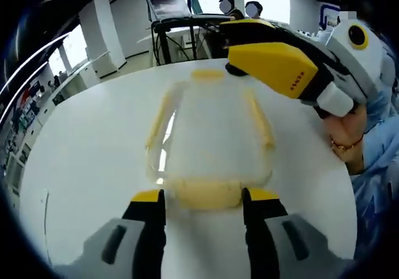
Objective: Snap each plastic latch of the storage box into its locked position after aligning the lid with the box until every specified latch is closed and the lid sits flush.
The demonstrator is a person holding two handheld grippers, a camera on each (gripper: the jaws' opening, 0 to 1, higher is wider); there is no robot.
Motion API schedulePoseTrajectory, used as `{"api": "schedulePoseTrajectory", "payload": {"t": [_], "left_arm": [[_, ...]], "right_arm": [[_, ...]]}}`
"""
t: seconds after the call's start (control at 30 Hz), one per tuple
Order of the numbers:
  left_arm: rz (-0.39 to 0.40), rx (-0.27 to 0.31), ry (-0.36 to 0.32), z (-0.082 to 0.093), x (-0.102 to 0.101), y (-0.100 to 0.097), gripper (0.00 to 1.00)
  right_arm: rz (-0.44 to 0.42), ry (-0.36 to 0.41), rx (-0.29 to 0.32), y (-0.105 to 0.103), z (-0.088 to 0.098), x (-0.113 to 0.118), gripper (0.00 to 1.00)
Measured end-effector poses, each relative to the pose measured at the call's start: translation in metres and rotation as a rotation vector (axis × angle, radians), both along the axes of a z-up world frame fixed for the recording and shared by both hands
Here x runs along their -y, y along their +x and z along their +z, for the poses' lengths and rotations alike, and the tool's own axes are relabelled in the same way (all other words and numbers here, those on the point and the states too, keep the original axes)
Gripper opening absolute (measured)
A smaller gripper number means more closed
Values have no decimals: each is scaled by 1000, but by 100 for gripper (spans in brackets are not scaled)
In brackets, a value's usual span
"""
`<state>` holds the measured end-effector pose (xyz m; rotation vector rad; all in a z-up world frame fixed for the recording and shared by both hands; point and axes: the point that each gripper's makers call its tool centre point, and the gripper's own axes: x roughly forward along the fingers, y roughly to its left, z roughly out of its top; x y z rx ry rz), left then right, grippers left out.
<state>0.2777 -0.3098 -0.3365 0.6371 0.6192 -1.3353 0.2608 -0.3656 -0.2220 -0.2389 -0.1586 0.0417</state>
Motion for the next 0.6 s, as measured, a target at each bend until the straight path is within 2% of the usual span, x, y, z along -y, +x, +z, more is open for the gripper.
{"api": "schedulePoseTrajectory", "payload": {"t": [0.07, 0.33, 0.47, 0.57, 0.6], "left_arm": [[-11, -20, -4, -1, 2, -4, 41], [-2, -34, 17, -9, -7, 3, 40], [-2, -39, 30, -9, -23, 6, 40], [-13, -50, 56, -9, -37, 8, 40], [-15, -48, 65, -8, -41, 9, 40]], "right_arm": [[-3, 2, 1, -1, 0, 1, 26], [-1, 5, 0, 7, -5, -3, 26], [2, 8, -1, 9, -5, -18, 26], [4, 8, 1, 11, -5, -20, 26], [5, 4, -1, 12, -5, -31, 26]]}}
